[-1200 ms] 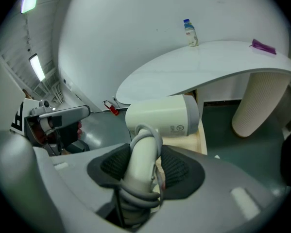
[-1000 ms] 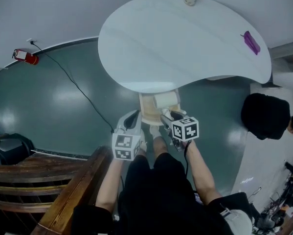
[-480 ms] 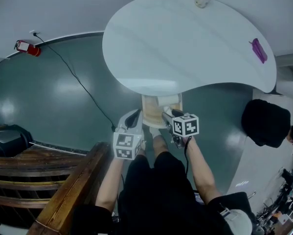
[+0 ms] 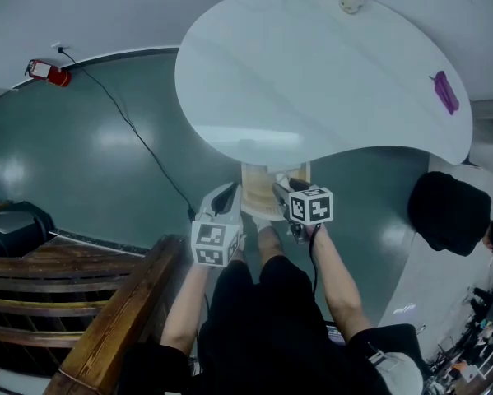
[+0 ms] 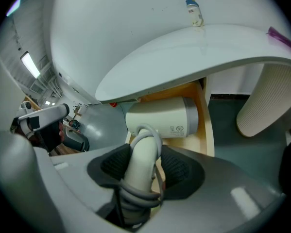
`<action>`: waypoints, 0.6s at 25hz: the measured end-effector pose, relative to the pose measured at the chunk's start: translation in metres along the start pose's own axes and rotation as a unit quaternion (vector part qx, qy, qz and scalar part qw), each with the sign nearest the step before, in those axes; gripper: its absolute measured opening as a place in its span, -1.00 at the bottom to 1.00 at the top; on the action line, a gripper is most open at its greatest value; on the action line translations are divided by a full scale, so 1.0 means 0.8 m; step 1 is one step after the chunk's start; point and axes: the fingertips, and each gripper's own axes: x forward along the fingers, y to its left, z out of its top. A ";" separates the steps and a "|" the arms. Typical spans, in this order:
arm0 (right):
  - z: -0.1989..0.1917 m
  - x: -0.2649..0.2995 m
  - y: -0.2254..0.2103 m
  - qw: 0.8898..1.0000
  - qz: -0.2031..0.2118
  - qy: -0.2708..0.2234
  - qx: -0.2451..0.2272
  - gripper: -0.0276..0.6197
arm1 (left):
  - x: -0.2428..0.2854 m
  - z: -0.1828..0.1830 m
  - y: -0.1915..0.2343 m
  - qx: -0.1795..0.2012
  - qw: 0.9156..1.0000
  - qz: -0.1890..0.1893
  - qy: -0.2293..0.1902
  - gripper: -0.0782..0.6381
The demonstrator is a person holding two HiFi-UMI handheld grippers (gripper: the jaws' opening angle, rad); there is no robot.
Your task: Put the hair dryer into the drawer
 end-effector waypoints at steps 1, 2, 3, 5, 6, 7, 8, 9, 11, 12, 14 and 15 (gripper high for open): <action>0.000 0.003 -0.002 1.000 -0.001 -0.001 0.000 -0.27 | 0.002 -0.002 0.001 -0.001 1.000 0.001 0.001 -0.76; 0.000 0.005 -0.004 1.000 -0.001 -0.001 0.000 -0.27 | 0.005 -0.004 0.001 -0.001 1.000 0.001 0.001 -0.76; 0.001 0.008 -0.005 1.000 -0.001 -0.001 -0.001 -0.28 | 0.008 -0.005 0.002 -0.002 1.000 0.001 0.002 -0.76; 0.003 0.014 -0.009 1.000 -0.002 -0.002 0.000 -0.28 | 0.012 -0.007 0.003 -0.002 1.000 0.001 0.005 -0.76; 0.004 0.017 -0.011 1.000 -0.002 -0.002 0.002 -0.28 | 0.014 -0.008 0.003 -0.002 1.000 0.000 0.006 -0.76; 0.004 0.020 -0.013 1.000 -0.004 -0.003 0.004 -0.28 | 0.015 -0.008 0.003 -0.002 1.000 0.000 0.007 -0.76; 0.005 0.023 -0.016 1.000 -0.005 -0.004 0.006 -0.28 | 0.017 -0.008 0.004 -0.003 1.000 -0.001 0.007 -0.76; 0.005 0.026 -0.018 1.000 -0.006 -0.004 0.008 -0.28 | 0.018 -0.009 0.004 -0.003 1.000 -0.001 0.007 -0.76; 0.005 0.032 -0.023 1.000 -0.008 0.000 0.015 -0.28 | 0.020 -0.011 0.007 -0.004 1.000 0.001 0.008 -0.76; 0.004 0.035 -0.024 1.000 -0.009 0.005 0.019 -0.28 | 0.021 -0.011 0.007 -0.005 1.000 0.001 0.008 -0.76; 0.001 0.041 -0.025 1.000 -0.011 0.016 0.021 -0.28 | 0.023 -0.012 0.008 -0.004 1.000 0.002 0.009 -0.76; 0.000 0.043 -0.025 0.999 -0.011 0.022 0.021 -0.28 | 0.024 -0.012 0.008 -0.004 1.000 0.002 0.009 -0.76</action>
